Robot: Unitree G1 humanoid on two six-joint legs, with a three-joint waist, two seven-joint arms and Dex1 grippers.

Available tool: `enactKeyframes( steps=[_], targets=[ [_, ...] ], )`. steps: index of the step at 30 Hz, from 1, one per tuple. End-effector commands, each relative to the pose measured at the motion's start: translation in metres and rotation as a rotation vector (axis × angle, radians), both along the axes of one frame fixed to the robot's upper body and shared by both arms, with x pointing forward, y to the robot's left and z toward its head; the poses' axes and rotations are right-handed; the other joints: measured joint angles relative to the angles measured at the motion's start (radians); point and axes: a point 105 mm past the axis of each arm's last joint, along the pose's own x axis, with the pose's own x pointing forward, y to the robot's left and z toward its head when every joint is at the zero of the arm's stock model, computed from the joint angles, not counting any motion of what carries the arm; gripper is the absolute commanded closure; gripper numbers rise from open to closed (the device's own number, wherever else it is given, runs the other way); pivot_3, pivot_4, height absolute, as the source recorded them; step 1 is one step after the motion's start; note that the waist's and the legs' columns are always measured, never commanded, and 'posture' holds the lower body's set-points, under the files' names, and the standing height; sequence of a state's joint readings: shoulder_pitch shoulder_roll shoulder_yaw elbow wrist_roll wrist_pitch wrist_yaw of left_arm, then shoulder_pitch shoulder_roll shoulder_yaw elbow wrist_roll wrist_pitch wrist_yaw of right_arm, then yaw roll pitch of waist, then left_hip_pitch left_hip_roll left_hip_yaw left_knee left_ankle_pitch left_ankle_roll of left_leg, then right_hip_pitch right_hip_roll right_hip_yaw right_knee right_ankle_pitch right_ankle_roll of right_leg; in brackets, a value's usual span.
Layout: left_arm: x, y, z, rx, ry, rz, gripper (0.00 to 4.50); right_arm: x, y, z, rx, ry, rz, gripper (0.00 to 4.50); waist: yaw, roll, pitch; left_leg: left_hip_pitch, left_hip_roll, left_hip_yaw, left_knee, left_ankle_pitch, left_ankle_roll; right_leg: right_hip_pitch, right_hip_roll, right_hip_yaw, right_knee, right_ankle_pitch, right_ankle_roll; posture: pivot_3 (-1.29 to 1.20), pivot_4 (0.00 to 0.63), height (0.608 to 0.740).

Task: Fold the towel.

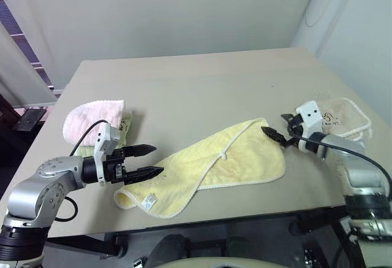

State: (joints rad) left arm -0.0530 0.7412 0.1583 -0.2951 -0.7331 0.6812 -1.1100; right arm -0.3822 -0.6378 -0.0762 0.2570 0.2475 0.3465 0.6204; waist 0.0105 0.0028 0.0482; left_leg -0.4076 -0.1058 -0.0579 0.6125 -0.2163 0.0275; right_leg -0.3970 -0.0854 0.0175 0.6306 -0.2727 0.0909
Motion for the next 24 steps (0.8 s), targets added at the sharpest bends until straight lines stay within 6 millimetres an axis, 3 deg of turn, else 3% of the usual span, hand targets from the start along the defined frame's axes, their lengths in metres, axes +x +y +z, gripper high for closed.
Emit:
enactKeyframes(
  steps=[1,11,18,24],
  targets=[
    [-0.001,-0.01,0.012,-0.013,-0.053,-0.023,0.05,0.022,-0.007,-0.002,-0.059,-0.061,-0.05,0.0,0.0,0.0,0.0,0.0,0.0,0.0,0.0,0.0,0.0,0.0,0.0,0.0,0.0,0.0,0.0,0.0,0.0,0.74],
    [0.002,-0.013,0.018,-0.018,-0.089,0.017,0.05,0.046,0.007,-0.036,-0.186,0.004,0.0,0.0,-0.008,0.0,0.0,0.001,0.001,-0.001,0.0,0.002,-0.002,0.003,0.004,0.002,0.002,0.001,-0.001,0.0,0.0,0.74],
    [-0.001,-0.011,0.019,-0.011,-0.087,0.041,0.05,0.06,0.021,-0.032,-0.121,0.059,0.023,0.0,-0.031,0.001,0.0,0.014,0.001,-0.001,-0.001,0.002,-0.003,0.011,0.005,0.003,0.003,0.001,-0.002,0.0,0.0,0.74],
    [-0.003,-0.011,0.017,-0.018,-0.089,0.059,0.05,0.065,0.033,-0.025,-0.078,0.091,0.075,0.0,-0.031,0.001,0.0,0.016,0.001,-0.001,-0.001,0.002,-0.003,0.011,0.006,0.005,0.004,0.001,-0.002,0.0,0.0,0.74]
  ],
)
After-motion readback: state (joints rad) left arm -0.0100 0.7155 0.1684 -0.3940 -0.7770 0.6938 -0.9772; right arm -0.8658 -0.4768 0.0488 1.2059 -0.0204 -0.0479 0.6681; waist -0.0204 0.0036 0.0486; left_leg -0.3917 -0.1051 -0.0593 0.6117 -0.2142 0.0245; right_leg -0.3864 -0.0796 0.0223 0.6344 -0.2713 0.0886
